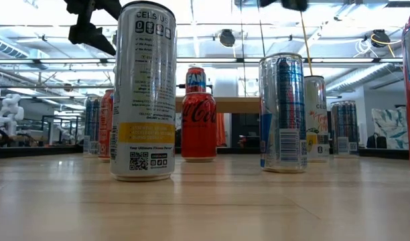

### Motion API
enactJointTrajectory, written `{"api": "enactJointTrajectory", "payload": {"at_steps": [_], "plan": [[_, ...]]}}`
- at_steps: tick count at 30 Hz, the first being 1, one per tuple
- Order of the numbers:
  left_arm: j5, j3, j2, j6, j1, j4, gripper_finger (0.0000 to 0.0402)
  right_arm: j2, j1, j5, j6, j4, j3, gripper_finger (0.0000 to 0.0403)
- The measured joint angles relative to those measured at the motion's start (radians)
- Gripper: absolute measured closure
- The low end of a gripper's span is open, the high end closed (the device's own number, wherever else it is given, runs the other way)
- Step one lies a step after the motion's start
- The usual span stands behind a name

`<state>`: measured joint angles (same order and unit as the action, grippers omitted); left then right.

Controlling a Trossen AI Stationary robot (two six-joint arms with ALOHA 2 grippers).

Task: Place canned beverage on shelf
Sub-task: Put the bottom red soda can on the shelf aligned with the other red soda can

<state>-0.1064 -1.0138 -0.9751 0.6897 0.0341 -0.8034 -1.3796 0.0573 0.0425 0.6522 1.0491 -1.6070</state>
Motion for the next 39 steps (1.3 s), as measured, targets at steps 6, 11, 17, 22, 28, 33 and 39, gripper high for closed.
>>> {"api": "enactJointTrajectory", "payload": {"at_steps": [6,11,17,22,28,33,39], "plan": [[-0.026,0.0,0.0,0.099,-0.056,0.002,0.0002,0.011,0.135,-0.069,0.055,0.075,0.0,0.0402],[-0.029,0.0,0.0,0.156,-0.115,0.011,0.0002,0.003,0.27,-0.073,0.167,0.112,0.0,0.0388],[-0.051,0.0,0.0,0.243,-0.215,0.01,0.0002,-0.023,0.424,-0.023,0.302,0.103,0.0,0.0356],[-0.08,0.0,-0.012,0.295,-0.289,0.007,0.0002,-0.057,0.518,0.011,0.365,0.085,0.0,0.0325],[-0.088,-0.001,-0.034,0.326,-0.349,0.012,0.0002,-0.108,0.606,0.072,0.38,0.041,0.0,0.0274],[-0.091,-0.001,-0.064,0.328,-0.369,0.009,0.0002,-0.125,0.659,0.17,0.345,0.002,0.0,0.021],[-0.107,-0.001,-0.088,0.357,-0.38,0.012,0.0002,-0.124,0.701,0.251,0.298,-0.004,0.0,0.0128]]}}
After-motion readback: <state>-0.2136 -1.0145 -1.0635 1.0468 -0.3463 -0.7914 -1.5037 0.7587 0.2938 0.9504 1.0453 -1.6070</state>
